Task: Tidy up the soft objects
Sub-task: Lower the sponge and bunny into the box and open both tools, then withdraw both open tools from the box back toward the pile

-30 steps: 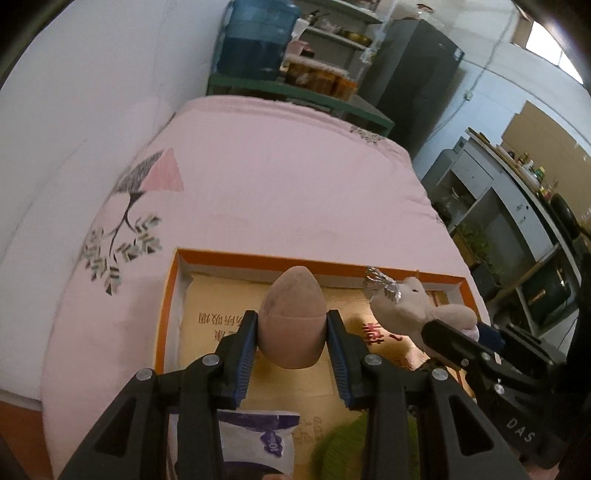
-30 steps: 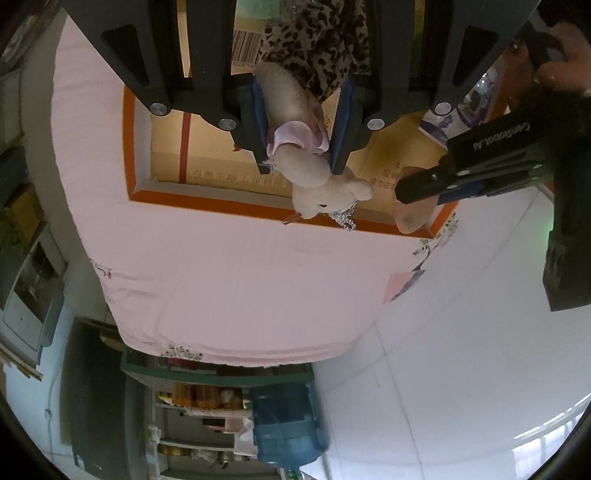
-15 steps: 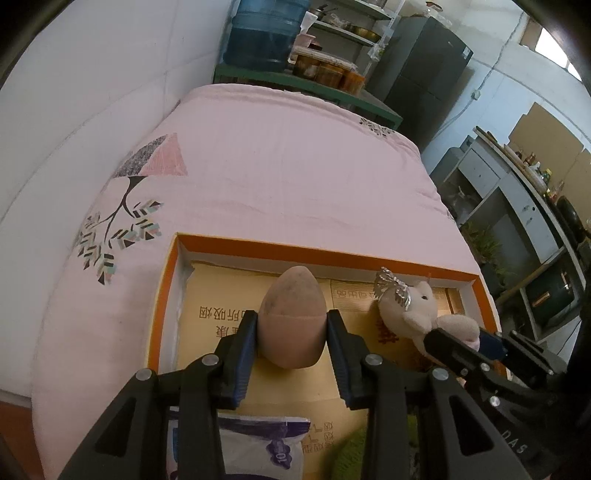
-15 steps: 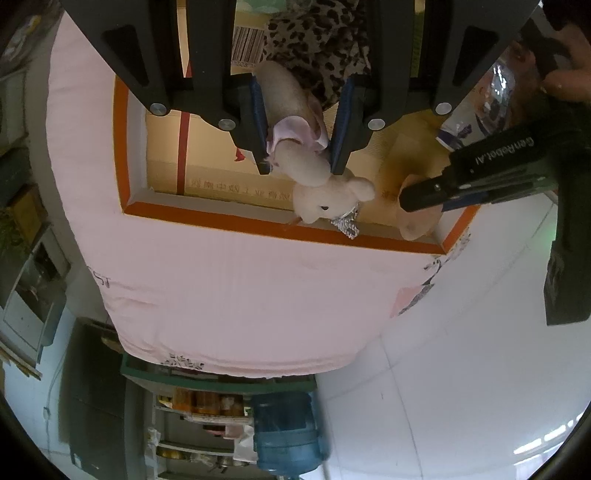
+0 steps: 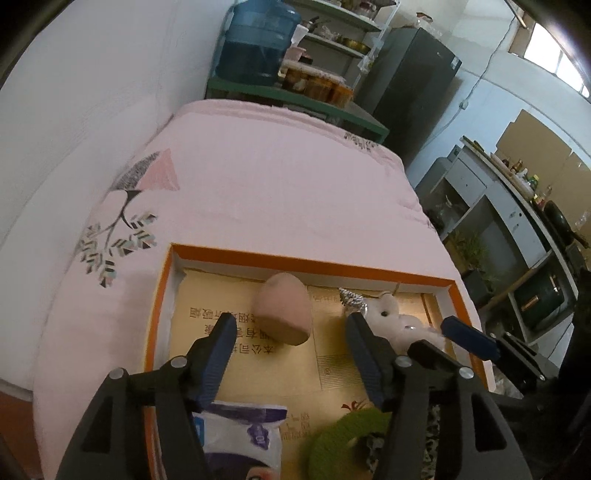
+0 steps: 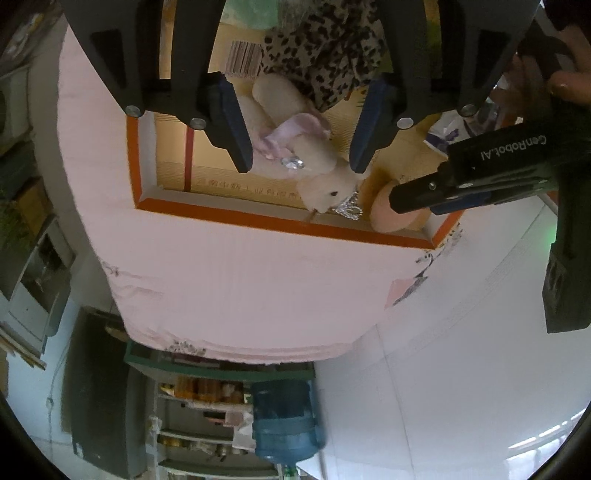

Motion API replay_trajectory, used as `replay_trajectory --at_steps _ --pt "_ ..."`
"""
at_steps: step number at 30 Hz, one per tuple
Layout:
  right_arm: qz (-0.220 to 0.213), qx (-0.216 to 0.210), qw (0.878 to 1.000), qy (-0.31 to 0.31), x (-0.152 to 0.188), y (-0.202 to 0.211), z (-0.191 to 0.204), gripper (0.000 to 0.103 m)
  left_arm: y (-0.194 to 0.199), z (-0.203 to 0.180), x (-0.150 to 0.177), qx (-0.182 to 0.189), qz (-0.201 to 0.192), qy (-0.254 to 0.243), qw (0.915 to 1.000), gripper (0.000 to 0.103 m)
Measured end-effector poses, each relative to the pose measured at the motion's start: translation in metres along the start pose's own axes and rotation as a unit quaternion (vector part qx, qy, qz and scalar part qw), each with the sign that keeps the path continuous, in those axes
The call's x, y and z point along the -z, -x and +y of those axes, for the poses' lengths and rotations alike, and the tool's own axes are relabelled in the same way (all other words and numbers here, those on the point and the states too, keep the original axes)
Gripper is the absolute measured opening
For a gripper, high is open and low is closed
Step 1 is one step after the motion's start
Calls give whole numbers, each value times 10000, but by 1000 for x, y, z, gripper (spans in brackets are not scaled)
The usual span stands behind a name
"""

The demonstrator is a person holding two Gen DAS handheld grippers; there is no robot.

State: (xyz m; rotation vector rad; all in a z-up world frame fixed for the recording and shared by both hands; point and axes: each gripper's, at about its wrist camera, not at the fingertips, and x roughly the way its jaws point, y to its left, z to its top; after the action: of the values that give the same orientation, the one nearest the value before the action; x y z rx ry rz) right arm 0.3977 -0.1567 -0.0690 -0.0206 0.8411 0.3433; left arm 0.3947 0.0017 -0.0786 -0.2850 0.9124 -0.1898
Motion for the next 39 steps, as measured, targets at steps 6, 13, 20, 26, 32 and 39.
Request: replay_trajectory --at_steps 6,13,20,26,32,39 --pt "-123 163 9998 -17 4 20 6 58 20 -9 5 -163 -149 -226 9995 62" --pt "-117 236 9994 -202 13 40 8 58 51 -19 17 -392 -448 -482 9971 62" --pt "-163 312 9991 -225 18 59 17 58 83 -31 30 -566 -705 -702 9934 62" --pt "-196 350 9990 -177 27 77 26 58 107 -34 39 -619 -872 -747 9915 62" --pt "-294 363 9987 -202 38 100 33 58 129 -35 49 -588 -959 -710 9911 62" --pt "-405 435 9981 -129 49 129 42 58 154 -41 63 -676 -1089 -760 9888 62"
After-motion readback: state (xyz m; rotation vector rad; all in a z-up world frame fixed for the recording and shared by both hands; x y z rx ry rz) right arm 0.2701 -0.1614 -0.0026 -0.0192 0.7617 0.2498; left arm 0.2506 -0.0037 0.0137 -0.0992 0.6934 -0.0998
